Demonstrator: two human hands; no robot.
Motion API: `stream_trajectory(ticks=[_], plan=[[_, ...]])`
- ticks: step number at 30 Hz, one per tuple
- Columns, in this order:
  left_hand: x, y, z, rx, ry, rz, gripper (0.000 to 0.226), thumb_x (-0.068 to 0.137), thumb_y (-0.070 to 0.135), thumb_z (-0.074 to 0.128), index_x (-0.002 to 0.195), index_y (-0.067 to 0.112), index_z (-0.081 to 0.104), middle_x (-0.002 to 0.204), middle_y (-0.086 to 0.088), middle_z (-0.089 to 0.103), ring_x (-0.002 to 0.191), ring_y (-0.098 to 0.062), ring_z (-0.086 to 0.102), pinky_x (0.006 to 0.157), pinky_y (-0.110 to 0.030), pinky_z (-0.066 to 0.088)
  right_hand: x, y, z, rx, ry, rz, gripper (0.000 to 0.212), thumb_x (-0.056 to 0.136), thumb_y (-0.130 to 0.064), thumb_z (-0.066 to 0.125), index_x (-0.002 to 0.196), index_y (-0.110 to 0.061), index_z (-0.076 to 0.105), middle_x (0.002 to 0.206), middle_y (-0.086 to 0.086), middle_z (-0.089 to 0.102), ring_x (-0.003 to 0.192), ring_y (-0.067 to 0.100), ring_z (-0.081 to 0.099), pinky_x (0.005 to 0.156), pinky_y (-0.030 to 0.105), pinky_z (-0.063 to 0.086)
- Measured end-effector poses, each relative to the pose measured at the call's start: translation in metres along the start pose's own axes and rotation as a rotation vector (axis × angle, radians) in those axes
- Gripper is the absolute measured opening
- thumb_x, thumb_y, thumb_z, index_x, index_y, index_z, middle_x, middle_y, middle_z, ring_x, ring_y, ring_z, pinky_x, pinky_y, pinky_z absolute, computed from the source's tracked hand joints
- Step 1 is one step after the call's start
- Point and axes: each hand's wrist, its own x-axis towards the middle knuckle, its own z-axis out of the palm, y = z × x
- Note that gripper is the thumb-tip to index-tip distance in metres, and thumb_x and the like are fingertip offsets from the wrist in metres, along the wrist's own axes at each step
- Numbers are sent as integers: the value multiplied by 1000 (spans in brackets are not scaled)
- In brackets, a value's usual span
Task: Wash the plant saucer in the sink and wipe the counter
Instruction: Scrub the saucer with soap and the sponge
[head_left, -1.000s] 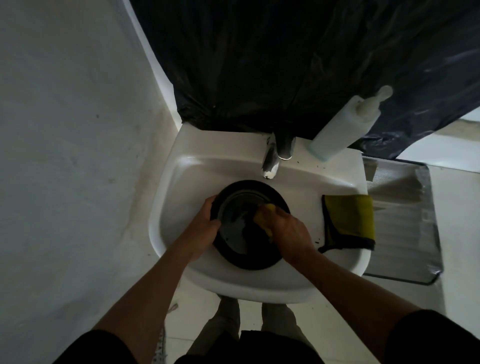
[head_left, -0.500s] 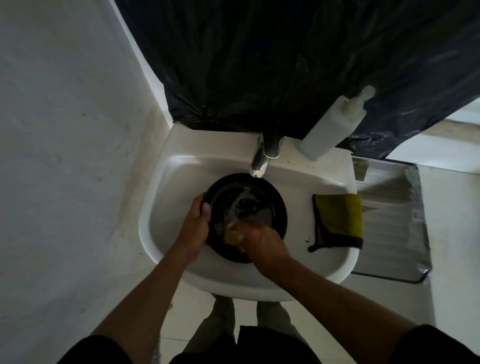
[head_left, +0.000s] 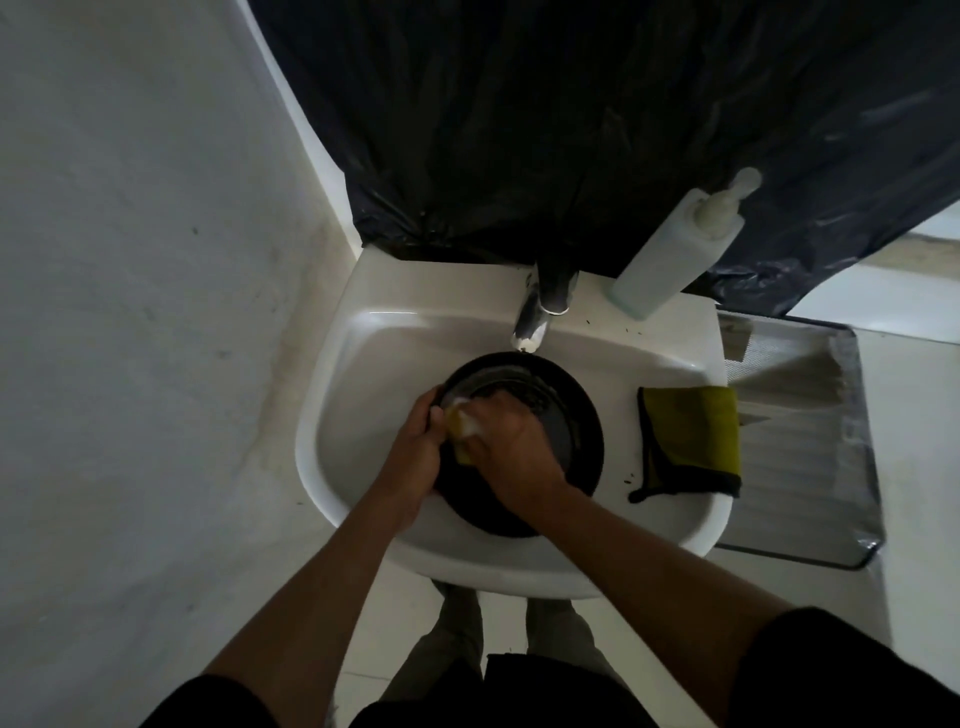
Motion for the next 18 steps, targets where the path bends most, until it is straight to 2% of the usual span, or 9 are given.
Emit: stream_trajectory(ticks=[2,4,7,9,13,16,18], plan=[[1,2,-6,-39,34,1,35,112,36,39,145,38,51,137,1,66,125,-22,63,107,-50,52,-17,-2,5,54,-98,12,23,80,-5,69,103,-8,72,97,16,69,90,31,64,77,25,41],[3,4,-15,-48,62,12,38,112,37,37,149,35,48,140,0,63,126,-22,61,108,-49,51,-32,4,1,118,-204,60,29,85,-10,70,115,-10,72,109,15,69,100,29,64,84,25,43],[5,4,-26,3,71,27,38,112,37,37,148,35,49,142,0,60,129,-22,58,112,-48,48,-41,24,-18,-22,-316,111,37,90,-20,69,127,-19,66,124,6,66,111,24,62,88,28,47],[4,3,-29,36,73,29,36,112,33,37,145,34,52,139,-1,62,129,-22,58,112,-45,47,-35,38,-32,-129,-298,159,42,88,-19,70,129,-19,63,127,8,62,114,27,59,88,32,48],[-3,2,-23,62,35,17,34,112,28,39,142,29,56,136,-1,65,128,-20,59,113,-41,46,-5,47,-47,-227,-147,243,37,87,-14,67,123,-12,58,117,15,56,104,36,59,78,39,51],[-10,5,-14,32,-12,11,32,112,30,39,139,33,57,135,0,65,126,-18,60,112,-39,47,14,32,-40,-134,-28,206,32,87,-14,67,118,-8,60,110,17,55,94,37,59,73,37,47],[-12,9,-6,15,-20,22,32,112,32,39,139,32,57,134,1,66,125,-18,61,111,-39,49,20,18,-28,-73,-21,150,32,82,-15,71,112,-8,62,108,16,57,92,35,59,74,36,44]])
